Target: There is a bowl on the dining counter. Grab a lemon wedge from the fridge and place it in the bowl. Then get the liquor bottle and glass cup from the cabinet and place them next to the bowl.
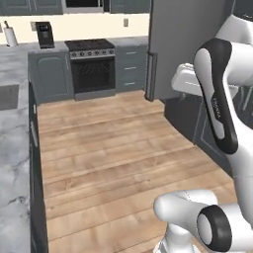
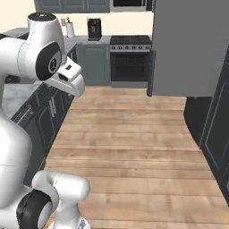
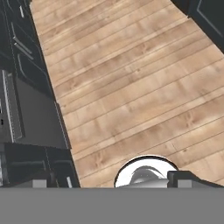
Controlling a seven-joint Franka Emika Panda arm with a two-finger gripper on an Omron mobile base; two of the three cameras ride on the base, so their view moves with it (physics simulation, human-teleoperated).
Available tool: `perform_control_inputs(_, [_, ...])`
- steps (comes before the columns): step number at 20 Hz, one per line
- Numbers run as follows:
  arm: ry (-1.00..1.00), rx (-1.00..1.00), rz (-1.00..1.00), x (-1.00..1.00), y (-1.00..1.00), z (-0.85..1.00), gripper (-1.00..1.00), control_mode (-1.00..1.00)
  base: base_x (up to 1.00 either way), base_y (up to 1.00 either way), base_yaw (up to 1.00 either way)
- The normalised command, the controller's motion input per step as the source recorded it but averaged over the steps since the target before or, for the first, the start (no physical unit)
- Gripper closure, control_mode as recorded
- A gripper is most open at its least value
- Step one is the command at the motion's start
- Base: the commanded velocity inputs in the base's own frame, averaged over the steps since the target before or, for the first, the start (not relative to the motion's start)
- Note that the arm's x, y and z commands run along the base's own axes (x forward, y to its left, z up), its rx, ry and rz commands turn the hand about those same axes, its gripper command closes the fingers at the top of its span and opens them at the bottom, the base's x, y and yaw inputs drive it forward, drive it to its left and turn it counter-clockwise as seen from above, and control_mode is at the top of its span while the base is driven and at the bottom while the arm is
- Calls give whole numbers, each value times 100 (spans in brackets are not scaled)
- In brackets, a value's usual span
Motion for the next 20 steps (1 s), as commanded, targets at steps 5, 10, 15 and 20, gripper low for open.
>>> perform_control_inputs(5, [0, 0, 0, 0, 0, 0, -100, 100, 100, 0, 0])
perform_control_inputs(10, [0, 0, 0, 0, 0, 0, -100, 100, 100, 0, 0])
perform_control_inputs(15, [0, 0, 0, 0, 0, 0, -100, 100, 100, 0, 0])
perform_control_inputs(20, [0, 0, 0, 0, 0, 0, -100, 100, 100, 0, -1])
